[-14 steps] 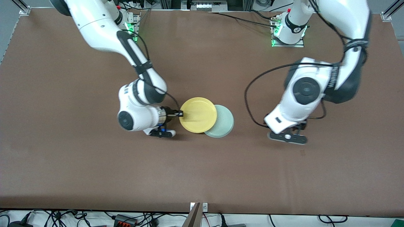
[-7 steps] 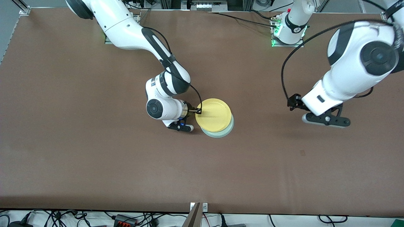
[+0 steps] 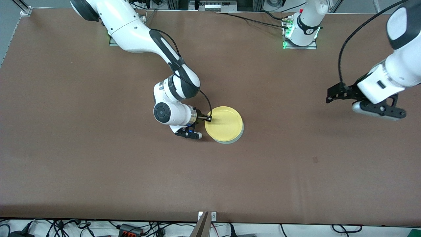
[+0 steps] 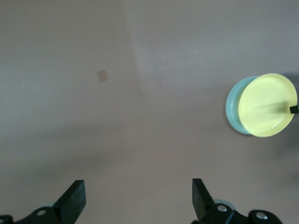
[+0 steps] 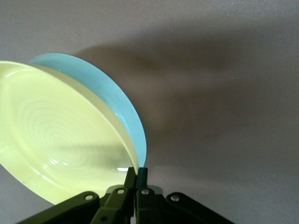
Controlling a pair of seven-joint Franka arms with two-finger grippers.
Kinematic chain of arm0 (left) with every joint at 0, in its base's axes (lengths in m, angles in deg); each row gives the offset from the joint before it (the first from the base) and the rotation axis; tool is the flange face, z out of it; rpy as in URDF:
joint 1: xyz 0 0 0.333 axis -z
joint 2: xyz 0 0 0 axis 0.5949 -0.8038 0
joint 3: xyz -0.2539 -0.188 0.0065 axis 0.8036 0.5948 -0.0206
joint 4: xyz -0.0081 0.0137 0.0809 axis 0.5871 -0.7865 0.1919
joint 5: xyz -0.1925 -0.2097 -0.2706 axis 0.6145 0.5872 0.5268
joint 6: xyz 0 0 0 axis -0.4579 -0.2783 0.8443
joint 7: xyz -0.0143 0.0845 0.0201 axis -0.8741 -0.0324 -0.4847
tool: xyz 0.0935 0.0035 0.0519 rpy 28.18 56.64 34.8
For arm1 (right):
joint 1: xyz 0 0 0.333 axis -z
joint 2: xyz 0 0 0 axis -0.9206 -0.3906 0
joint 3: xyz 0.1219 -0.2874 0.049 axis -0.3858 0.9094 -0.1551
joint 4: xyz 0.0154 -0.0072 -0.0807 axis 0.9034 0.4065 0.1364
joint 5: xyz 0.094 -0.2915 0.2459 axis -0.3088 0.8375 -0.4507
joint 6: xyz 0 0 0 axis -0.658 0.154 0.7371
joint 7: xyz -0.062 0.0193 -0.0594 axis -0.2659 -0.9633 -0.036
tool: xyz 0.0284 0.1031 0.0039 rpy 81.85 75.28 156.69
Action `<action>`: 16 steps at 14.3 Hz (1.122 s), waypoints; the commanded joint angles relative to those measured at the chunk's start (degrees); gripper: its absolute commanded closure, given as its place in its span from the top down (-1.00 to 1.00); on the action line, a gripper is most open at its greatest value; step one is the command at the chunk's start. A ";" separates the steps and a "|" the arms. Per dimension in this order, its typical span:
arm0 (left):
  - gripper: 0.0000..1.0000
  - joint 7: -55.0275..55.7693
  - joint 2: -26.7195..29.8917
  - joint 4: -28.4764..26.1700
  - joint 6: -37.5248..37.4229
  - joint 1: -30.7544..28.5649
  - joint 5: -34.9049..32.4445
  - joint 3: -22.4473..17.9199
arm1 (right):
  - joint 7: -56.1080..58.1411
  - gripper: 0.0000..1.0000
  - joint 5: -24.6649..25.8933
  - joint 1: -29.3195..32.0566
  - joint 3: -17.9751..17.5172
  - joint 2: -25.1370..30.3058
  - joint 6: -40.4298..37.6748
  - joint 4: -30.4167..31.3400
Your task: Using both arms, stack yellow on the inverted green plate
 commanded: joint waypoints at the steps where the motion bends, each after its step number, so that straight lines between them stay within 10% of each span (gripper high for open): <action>1: 1.00 -0.54 5.43 -6.45 1.79 0.05 -5.88 -0.14 | -2.17 -1.00 -0.02 -0.79 0.16 -1.92 0.31 -2.78; 9: 1.00 3.86 5.43 -4.60 -0.15 -1.88 -2.92 0.56 | -3.84 -0.91 0.16 -0.88 0.24 -1.66 -0.31 -3.05; 11: 1.00 3.77 5.43 -4.61 -0.15 -2.32 -2.65 0.56 | -5.85 0.99 -0.02 -0.88 0.24 -1.39 -0.39 -3.13; 16: 1.00 2.72 5.43 -4.43 -0.41 -4.26 -2.74 2.58 | -6.39 1.00 3.21 -0.35 3.30 3.17 -5.03 -3.22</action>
